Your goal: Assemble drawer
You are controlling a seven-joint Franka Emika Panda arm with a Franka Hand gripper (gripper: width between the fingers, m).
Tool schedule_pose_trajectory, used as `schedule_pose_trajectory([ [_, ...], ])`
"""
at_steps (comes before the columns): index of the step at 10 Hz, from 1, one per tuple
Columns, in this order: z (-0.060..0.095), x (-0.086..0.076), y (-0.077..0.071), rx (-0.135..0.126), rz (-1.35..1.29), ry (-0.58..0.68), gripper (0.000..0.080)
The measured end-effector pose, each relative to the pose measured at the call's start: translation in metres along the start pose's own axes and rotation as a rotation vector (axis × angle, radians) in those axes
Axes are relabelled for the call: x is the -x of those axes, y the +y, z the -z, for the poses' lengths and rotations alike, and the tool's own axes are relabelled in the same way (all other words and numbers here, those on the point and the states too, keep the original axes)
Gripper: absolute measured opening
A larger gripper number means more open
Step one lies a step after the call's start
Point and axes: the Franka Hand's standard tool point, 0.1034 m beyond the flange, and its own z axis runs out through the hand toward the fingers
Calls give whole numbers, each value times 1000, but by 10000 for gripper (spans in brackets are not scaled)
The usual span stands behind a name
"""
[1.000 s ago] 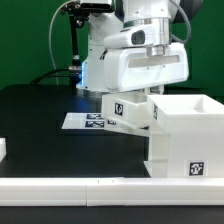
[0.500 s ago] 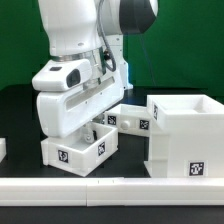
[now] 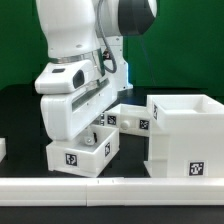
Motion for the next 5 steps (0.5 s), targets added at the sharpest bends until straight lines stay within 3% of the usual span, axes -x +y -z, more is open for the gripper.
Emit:
schedule_pose_trajectory([
  [1, -1, 0, -4, 19, 69, 17, 38],
  [2, -3, 1, -8, 2, -9, 19, 38],
  [5, -3, 2, -7, 4, -1, 15, 38],
])
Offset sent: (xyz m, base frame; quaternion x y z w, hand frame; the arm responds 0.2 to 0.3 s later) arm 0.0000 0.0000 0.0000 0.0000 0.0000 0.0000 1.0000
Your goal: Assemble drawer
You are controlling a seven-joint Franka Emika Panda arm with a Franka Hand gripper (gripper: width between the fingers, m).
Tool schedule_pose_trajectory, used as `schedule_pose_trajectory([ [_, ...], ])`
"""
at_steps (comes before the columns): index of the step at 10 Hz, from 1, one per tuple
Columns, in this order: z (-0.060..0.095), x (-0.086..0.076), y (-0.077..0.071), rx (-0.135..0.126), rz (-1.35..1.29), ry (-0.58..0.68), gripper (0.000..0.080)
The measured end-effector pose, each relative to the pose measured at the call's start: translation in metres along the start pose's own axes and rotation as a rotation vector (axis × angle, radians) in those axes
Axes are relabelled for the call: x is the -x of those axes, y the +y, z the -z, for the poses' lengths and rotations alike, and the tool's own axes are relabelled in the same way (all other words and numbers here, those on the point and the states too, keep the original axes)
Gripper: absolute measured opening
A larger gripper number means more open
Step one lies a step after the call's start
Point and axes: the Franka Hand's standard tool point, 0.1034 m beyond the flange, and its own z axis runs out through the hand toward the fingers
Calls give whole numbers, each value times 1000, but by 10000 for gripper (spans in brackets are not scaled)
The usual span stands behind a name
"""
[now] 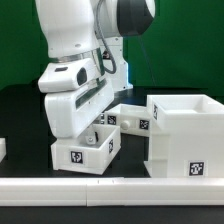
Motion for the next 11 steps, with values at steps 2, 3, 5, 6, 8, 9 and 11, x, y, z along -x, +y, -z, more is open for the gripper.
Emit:
schedule_pose_trajectory([
  [2, 15, -14, 24, 54, 158, -6, 38],
  [3, 15, -28, 29, 66, 227, -10, 38],
  [5, 9, -34, 27, 59, 261, -11, 38],
  [6, 9, -33, 27, 59, 258, -11, 38],
  [8, 7, -35, 28, 59, 278, -14, 38],
  [9, 5, -43, 35, 68, 325, -22, 38],
  [11, 0, -59, 42, 76, 386, -31, 38],
])
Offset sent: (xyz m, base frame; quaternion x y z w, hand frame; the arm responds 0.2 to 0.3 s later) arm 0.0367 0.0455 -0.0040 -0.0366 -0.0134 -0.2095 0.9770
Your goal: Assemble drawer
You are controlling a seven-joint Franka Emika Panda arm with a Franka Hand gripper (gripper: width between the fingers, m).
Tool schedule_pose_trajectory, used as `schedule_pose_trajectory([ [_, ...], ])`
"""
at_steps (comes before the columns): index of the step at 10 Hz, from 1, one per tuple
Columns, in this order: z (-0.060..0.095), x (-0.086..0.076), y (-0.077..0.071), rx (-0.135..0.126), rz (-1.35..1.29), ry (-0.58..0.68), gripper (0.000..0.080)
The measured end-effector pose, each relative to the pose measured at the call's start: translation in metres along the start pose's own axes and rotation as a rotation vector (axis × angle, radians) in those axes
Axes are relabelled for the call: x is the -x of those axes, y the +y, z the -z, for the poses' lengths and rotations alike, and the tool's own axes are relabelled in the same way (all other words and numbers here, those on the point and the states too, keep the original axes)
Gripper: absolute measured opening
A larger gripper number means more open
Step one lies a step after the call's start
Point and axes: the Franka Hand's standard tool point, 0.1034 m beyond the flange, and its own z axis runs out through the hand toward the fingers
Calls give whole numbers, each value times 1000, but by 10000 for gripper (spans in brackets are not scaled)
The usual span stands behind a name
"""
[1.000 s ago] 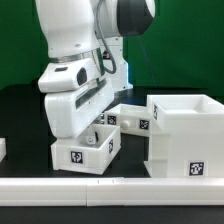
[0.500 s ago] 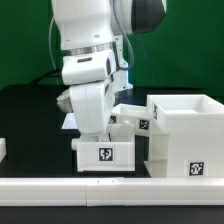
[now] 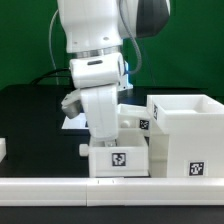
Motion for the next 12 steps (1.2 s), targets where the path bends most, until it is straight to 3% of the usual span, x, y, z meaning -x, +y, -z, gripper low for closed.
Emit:
schedule_pose_trajectory([
  [5, -4, -3, -2, -9, 2, -1, 38],
  [7, -4, -14, 4, -10, 0, 1, 38],
  [12, -14, -12, -1, -28, -31, 5, 38],
])
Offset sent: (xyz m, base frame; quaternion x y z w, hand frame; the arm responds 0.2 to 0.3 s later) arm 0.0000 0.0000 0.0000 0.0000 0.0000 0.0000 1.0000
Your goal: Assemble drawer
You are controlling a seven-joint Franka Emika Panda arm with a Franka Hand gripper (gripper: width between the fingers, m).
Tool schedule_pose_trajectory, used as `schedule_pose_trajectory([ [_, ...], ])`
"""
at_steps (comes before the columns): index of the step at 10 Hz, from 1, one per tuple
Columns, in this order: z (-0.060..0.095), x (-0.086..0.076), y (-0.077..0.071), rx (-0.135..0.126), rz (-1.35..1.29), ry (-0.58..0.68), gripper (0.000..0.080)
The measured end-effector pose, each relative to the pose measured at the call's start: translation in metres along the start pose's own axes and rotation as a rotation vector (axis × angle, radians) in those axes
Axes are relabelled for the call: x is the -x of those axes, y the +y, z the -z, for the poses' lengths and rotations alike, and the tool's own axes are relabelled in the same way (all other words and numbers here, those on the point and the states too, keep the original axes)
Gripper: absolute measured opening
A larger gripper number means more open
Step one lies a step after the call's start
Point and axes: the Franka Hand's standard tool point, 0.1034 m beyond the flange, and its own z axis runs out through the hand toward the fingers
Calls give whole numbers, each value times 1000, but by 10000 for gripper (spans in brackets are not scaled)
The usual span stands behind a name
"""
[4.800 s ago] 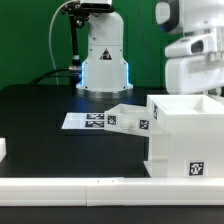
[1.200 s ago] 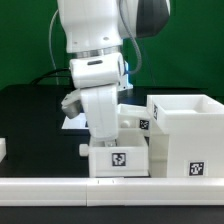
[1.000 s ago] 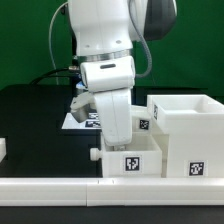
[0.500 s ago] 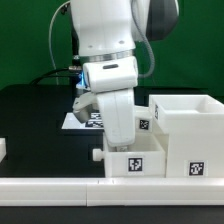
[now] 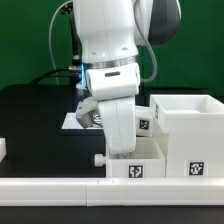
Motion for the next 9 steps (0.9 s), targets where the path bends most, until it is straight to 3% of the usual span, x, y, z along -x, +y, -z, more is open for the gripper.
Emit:
schedule_pose_trajectory([
  [1, 0, 0, 0, 0, 0, 0, 38],
  [3, -1, 0, 1, 28, 0, 0, 38],
  [7, -1, 0, -1, 21, 0, 0, 38],
  [9, -2, 0, -3, -5, 0, 0, 38],
])
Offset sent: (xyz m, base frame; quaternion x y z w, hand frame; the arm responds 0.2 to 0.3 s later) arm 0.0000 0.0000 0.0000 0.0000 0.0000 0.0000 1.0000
